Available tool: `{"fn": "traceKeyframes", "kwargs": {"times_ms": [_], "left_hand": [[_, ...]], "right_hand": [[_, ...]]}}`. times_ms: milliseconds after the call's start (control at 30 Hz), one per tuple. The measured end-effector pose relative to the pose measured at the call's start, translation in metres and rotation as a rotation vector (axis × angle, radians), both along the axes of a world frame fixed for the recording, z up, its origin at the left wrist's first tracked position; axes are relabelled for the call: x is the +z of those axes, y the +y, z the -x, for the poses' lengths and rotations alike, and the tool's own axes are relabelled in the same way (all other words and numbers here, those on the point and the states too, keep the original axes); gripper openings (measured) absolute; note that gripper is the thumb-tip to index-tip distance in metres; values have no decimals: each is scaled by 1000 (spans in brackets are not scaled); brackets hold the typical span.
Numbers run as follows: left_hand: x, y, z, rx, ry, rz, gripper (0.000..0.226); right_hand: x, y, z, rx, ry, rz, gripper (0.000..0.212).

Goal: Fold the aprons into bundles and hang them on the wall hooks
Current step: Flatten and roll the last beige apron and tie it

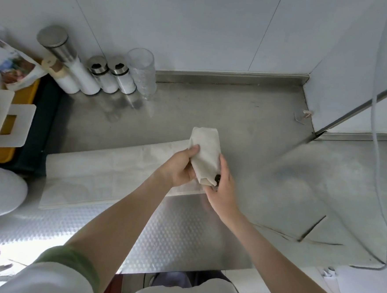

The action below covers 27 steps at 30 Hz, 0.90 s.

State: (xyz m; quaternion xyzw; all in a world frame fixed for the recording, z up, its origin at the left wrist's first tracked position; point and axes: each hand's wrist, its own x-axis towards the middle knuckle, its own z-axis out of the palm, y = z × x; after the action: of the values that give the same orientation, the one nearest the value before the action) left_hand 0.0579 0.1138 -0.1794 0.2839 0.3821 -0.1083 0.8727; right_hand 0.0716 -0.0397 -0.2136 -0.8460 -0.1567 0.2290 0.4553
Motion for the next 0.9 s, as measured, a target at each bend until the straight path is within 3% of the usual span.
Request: {"fn": "traceKeyframes", "kwargs": {"times_ms": [167, 267, 333, 500, 633, 800, 900], "left_hand": [[-8, -6, 5, 10, -97, 13, 41], [-12, -6, 5, 11, -102, -35, 50], [-16, -3, 2, 13, -98, -75, 44], [-34, 13, -14, 125, 45, -219, 36], [-41, 19, -23, 105, 120, -338, 15], [-50, 23, -28, 96, 197, -452, 13], [-52, 27, -29, 95, 239, -542, 12]], "right_hand": [[8, 4, -7, 26, -95, 50, 83], [-1, -1, -13, 149, -136, 141, 88], [-7, -3, -17, 236, -243, 243, 89], [-19, -3, -20, 431, -446, 382, 84], [-27, 3, -19, 476, -445, 458, 86], [-36, 11, -21, 513, -522, 581, 93], [-27, 8, -25, 616, -511, 570, 85]]}}
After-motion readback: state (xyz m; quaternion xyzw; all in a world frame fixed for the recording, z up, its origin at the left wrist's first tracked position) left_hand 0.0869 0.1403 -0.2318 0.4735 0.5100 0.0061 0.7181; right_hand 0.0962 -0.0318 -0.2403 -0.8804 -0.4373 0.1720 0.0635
